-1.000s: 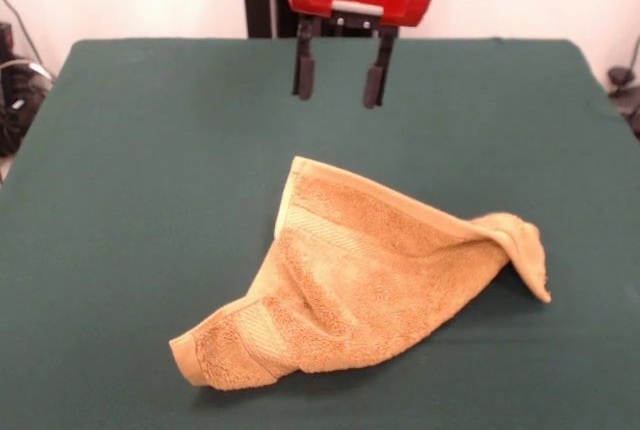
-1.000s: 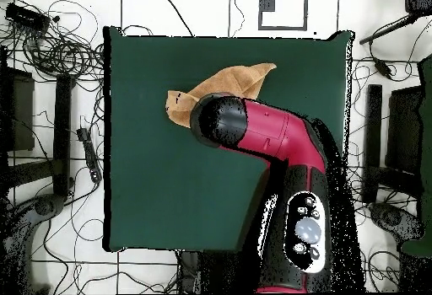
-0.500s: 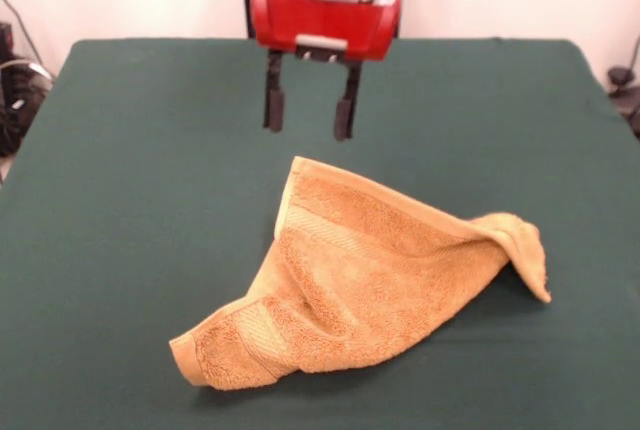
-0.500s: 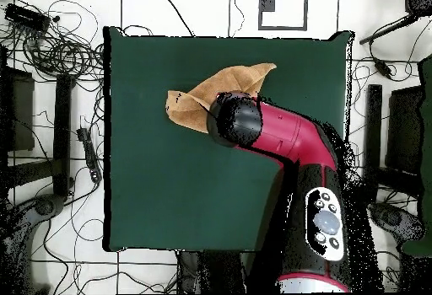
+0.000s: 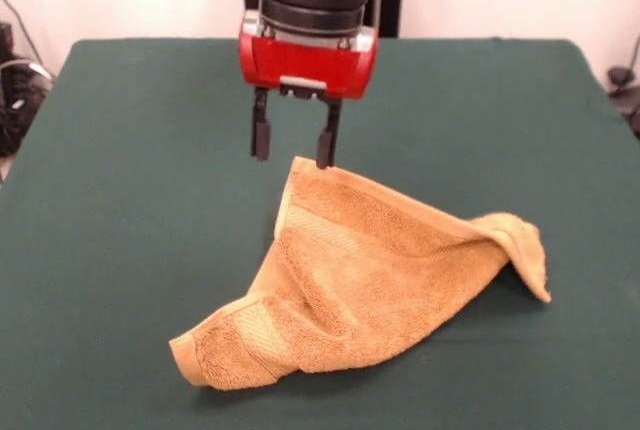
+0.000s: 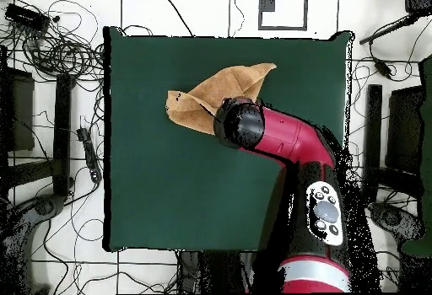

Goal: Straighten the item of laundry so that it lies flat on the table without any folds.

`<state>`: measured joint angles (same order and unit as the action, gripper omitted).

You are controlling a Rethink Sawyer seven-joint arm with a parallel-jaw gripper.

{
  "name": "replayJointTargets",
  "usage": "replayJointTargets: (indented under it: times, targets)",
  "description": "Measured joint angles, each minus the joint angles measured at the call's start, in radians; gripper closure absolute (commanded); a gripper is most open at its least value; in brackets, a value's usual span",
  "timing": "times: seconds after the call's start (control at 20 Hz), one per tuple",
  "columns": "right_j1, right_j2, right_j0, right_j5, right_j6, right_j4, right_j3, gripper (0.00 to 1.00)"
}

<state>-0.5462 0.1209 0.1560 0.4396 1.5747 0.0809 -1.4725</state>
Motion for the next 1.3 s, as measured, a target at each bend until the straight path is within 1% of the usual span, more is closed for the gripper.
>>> replayJointTargets:
  times: [0.7, 1.3]
  targets:
    - [0.105, 0.0, 0.0, -0.002, 0.0, -0.001, -0.001, 0.0]
    - [0.155, -0.002, 0.0, -0.036, 0.0, -0.001, 0.0, 0.0]
